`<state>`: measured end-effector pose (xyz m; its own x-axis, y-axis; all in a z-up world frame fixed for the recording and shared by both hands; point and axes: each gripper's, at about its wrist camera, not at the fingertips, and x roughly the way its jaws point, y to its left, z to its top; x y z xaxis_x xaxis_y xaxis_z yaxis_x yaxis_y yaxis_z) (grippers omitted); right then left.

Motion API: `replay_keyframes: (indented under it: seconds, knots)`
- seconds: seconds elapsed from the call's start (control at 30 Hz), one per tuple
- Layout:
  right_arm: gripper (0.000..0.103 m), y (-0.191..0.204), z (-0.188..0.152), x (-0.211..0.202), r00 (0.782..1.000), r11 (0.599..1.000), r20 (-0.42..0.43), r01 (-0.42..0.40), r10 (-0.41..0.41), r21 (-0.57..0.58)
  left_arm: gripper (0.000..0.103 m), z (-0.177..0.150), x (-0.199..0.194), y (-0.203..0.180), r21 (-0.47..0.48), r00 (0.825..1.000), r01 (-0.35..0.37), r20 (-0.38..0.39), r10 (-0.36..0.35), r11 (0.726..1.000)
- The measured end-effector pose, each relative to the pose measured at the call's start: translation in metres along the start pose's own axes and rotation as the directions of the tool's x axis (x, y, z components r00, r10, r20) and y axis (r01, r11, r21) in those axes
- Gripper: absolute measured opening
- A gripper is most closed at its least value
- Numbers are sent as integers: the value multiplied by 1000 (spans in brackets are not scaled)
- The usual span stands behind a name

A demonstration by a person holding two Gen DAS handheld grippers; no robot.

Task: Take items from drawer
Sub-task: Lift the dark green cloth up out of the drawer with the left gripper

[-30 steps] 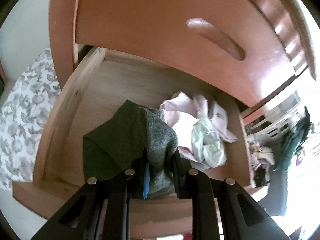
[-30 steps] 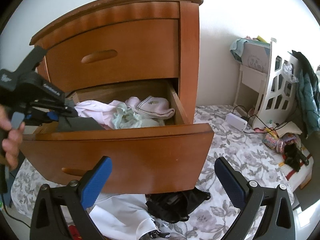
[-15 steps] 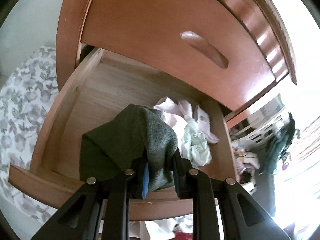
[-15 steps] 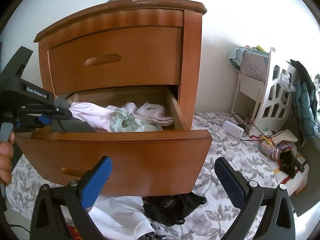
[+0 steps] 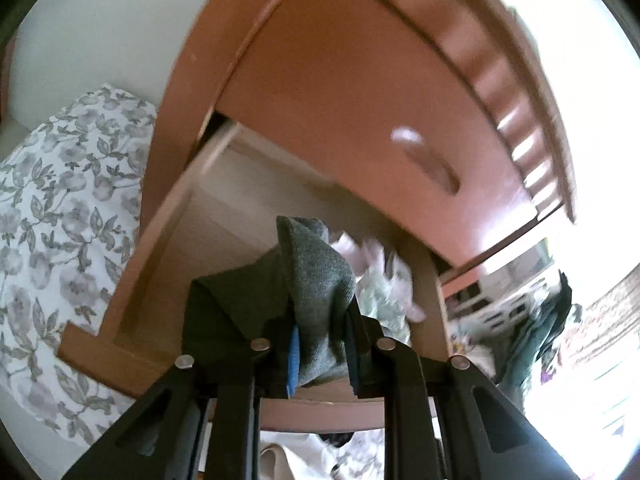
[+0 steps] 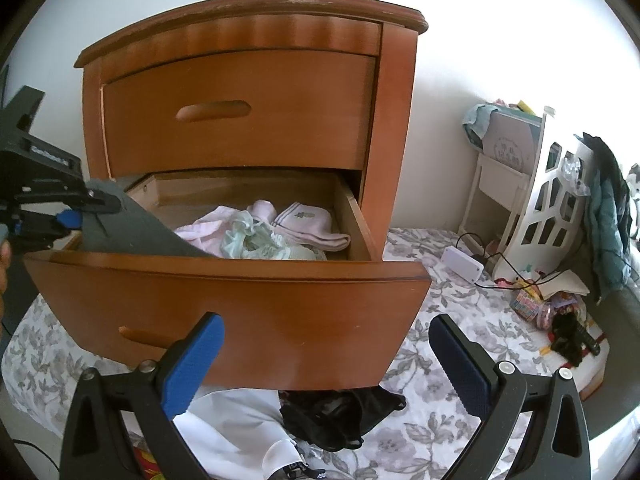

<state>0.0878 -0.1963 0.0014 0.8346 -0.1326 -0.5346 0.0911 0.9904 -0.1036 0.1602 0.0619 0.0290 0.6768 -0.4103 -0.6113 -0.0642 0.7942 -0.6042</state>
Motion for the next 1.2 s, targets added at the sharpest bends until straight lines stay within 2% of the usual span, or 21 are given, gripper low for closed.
replay_keyframes:
  seconds: [0.23,0.47,0.87,1.2]
  knots:
    - [103,5,-1,-3,1000,1000,9,13,-13,-24,18,-8,-40,-2,-56,986,103,139,-94,993]
    - [103,5,-3,-10,999,999,31,14,-13,-34,18,-22,-88,-13,-10,962,138,238,-131,990]
    - [103,7,-6,-22,997,999,67,28,-25,-44,18,-44,-161,-40,76,923,184,330,-199,980]
    - [103,9,-9,-26,996,998,78,37,-32,-56,18,-55,-206,-59,145,896,209,369,-249,967]
